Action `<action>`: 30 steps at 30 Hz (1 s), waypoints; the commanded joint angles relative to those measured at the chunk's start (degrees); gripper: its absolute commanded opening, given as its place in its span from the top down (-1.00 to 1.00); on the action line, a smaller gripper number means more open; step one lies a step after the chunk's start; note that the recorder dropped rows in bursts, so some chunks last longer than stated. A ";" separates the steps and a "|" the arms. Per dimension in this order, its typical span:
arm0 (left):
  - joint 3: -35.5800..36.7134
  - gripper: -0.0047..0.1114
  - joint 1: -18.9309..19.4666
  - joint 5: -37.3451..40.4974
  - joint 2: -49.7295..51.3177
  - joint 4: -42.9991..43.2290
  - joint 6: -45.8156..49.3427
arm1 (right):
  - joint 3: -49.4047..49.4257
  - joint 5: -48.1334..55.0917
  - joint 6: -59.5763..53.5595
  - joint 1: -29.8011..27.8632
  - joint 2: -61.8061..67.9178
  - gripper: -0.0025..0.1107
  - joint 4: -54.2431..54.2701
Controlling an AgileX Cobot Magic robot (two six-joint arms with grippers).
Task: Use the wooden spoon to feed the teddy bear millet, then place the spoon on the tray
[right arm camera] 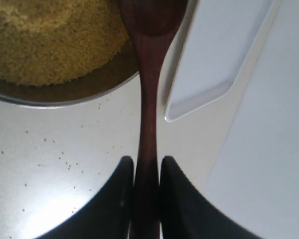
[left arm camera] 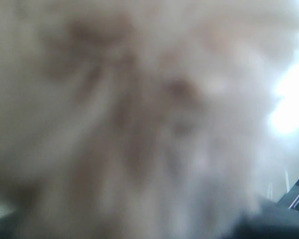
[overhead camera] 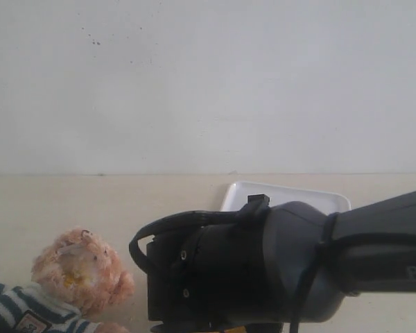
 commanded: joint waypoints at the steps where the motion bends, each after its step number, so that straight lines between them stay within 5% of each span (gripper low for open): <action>1: 0.09 0.85 0.13 1.15 0.08 -0.72 0.42 | -0.02 0.17 1.12 -0.09 -0.18 0.91 1.73; 30: 0.09 0.85 0.13 1.15 0.08 -0.72 0.42 | -0.02 -6.86 4.63 1.33 -0.29 0.91 10.34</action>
